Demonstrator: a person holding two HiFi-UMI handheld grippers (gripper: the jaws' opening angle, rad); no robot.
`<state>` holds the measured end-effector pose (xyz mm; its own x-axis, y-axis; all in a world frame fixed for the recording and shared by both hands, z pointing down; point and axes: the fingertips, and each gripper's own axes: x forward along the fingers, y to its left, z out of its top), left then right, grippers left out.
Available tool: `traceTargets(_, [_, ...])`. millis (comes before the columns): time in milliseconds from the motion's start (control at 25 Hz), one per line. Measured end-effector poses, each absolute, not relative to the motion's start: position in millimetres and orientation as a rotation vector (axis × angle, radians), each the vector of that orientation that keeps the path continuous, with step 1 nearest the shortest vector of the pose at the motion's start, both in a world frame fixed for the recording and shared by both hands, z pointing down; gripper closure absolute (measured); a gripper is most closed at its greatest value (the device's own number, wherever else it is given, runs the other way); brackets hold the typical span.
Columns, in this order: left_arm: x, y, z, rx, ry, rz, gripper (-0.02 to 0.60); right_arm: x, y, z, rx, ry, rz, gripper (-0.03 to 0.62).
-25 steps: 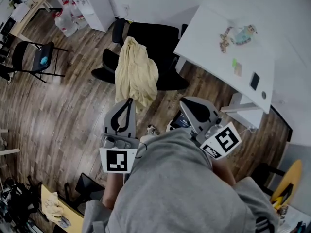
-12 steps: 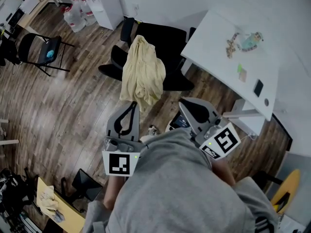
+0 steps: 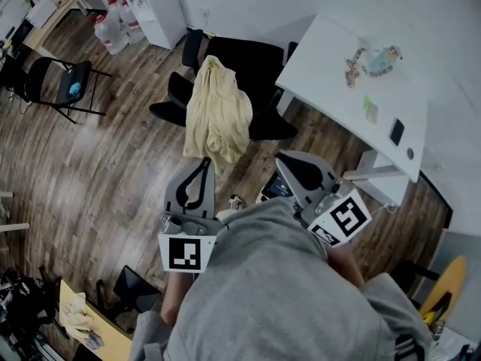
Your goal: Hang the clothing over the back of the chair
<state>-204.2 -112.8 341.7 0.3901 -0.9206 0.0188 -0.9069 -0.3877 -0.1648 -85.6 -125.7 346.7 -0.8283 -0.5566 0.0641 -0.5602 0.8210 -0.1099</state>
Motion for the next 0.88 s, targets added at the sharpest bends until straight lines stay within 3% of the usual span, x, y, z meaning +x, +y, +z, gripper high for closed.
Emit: traceTargets(880, [-200.1, -113.9, 345.0, -2.520, 1.672, -0.154, 0.551, -75.5, -123.4, 346.5, 0.946, -2.946, 0.178, 0.560])
